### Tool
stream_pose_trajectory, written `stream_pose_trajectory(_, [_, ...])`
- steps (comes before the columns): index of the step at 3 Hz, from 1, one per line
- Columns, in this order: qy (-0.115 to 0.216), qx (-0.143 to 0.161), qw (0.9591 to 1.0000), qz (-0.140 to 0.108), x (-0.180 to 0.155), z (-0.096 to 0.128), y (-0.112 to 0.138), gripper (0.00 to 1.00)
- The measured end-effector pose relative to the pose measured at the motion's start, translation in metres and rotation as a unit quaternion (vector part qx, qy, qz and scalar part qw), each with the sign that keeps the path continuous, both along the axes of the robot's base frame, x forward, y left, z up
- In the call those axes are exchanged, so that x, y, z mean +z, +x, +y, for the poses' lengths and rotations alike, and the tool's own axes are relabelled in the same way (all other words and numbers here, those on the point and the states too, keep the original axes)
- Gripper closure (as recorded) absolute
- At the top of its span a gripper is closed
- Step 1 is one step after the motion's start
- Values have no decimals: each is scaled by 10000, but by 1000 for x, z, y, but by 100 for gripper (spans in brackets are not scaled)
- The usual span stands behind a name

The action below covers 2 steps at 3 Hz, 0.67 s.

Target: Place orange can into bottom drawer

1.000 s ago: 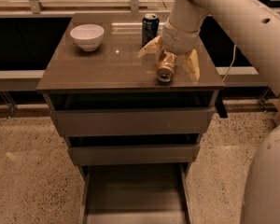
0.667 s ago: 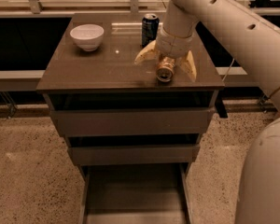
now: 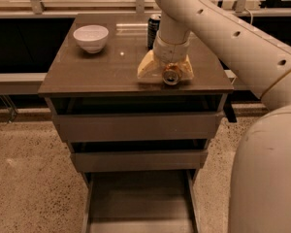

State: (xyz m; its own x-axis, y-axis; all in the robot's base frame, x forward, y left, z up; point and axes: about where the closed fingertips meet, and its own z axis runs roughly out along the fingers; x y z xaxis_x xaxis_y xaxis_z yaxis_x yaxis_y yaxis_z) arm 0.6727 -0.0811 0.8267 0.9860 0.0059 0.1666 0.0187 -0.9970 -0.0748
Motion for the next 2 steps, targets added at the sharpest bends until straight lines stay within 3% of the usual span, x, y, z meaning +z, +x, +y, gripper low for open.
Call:
stream_pose_trajectory(1, [-277,306,9988,-260,-2,1,6,36])
stream_pose_trajectory(2, [-629,230,9953,-699,-2,1,8,60])
